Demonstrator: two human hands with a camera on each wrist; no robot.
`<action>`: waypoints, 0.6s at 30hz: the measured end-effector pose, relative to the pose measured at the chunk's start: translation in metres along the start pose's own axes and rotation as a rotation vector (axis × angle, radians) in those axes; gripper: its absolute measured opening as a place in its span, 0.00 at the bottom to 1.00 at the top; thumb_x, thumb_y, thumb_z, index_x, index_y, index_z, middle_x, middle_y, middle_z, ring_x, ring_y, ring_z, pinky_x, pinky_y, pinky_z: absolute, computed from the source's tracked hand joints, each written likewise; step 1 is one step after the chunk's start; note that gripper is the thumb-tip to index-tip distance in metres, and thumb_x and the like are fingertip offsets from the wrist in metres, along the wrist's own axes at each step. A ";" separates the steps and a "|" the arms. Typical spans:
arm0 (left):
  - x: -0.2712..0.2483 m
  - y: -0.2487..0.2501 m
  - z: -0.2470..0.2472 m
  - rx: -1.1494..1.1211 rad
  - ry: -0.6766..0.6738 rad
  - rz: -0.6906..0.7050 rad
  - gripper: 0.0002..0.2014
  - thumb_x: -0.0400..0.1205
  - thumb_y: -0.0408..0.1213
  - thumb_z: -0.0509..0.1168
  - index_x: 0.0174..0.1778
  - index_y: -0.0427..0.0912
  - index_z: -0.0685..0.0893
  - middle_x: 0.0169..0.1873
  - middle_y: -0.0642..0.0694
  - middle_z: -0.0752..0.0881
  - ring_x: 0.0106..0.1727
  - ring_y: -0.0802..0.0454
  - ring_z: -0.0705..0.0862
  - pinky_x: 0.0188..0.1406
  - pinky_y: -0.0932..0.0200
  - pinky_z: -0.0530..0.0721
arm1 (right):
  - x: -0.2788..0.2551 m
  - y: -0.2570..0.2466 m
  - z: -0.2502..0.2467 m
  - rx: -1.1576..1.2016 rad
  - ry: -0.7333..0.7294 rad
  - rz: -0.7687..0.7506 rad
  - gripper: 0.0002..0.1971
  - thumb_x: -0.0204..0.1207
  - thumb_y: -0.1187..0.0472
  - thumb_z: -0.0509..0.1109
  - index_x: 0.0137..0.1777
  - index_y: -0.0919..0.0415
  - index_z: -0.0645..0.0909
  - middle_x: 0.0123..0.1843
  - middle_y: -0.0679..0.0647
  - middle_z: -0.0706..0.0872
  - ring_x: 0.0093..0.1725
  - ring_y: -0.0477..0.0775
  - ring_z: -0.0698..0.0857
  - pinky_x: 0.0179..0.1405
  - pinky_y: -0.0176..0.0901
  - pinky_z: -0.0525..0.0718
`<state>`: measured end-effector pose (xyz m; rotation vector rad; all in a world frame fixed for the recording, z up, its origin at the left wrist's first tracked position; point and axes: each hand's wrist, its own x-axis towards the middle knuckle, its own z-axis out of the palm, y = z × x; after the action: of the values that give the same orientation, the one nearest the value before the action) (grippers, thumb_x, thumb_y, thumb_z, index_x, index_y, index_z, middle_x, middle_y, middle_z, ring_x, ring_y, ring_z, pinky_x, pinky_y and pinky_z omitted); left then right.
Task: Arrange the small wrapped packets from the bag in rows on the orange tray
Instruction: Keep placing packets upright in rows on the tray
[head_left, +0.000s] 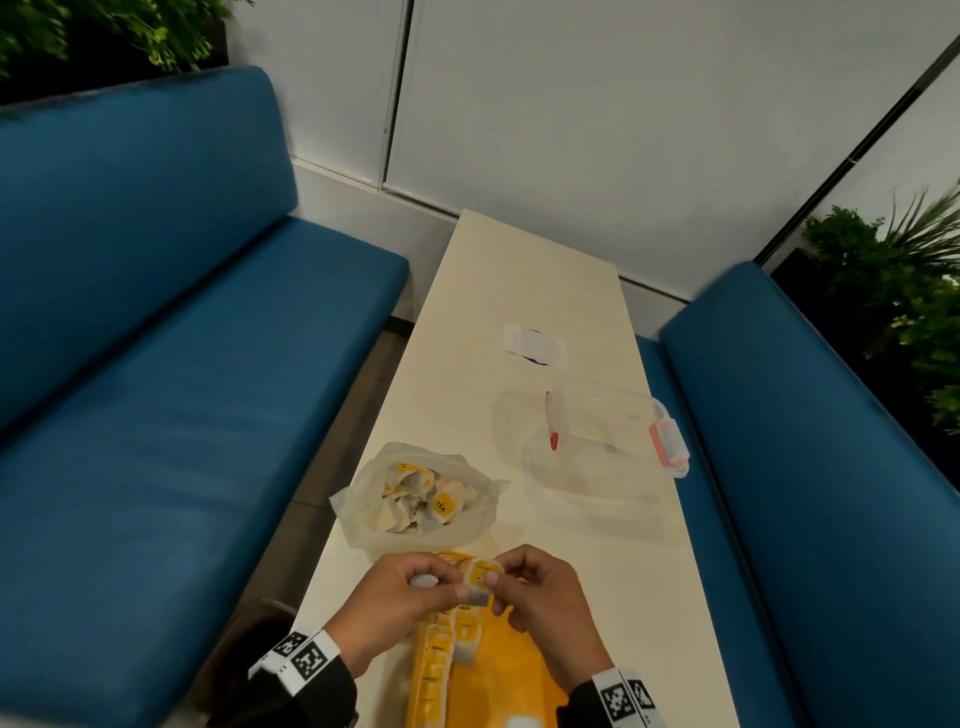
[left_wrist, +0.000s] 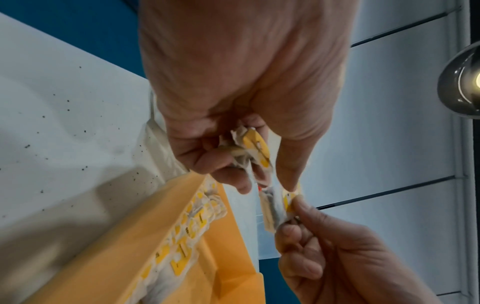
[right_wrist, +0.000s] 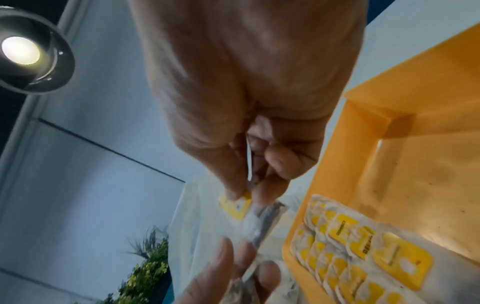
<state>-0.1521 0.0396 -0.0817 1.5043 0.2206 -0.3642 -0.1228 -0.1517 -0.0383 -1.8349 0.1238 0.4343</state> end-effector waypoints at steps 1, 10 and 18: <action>0.001 -0.003 -0.001 0.034 0.045 0.000 0.04 0.74 0.39 0.81 0.41 0.45 0.95 0.42 0.53 0.94 0.44 0.63 0.90 0.38 0.71 0.81 | 0.002 0.004 -0.003 0.010 0.030 0.009 0.03 0.76 0.69 0.75 0.45 0.69 0.84 0.30 0.62 0.85 0.29 0.55 0.82 0.23 0.40 0.71; 0.010 -0.043 -0.006 0.281 0.169 -0.089 0.12 0.63 0.43 0.87 0.31 0.45 0.90 0.37 0.49 0.92 0.43 0.55 0.90 0.41 0.59 0.87 | 0.007 0.049 -0.009 -0.157 -0.033 0.172 0.05 0.78 0.71 0.72 0.45 0.66 0.78 0.27 0.59 0.85 0.28 0.57 0.88 0.19 0.39 0.75; 0.010 -0.059 -0.009 0.249 0.183 -0.174 0.16 0.61 0.47 0.88 0.31 0.44 0.90 0.38 0.49 0.93 0.43 0.52 0.89 0.45 0.55 0.87 | 0.007 0.078 0.010 -0.273 -0.116 0.363 0.07 0.76 0.69 0.73 0.45 0.62 0.77 0.28 0.59 0.88 0.26 0.55 0.88 0.19 0.40 0.79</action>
<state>-0.1634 0.0458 -0.1406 1.7712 0.4672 -0.4036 -0.1419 -0.1651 -0.1136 -2.0541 0.3339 0.8446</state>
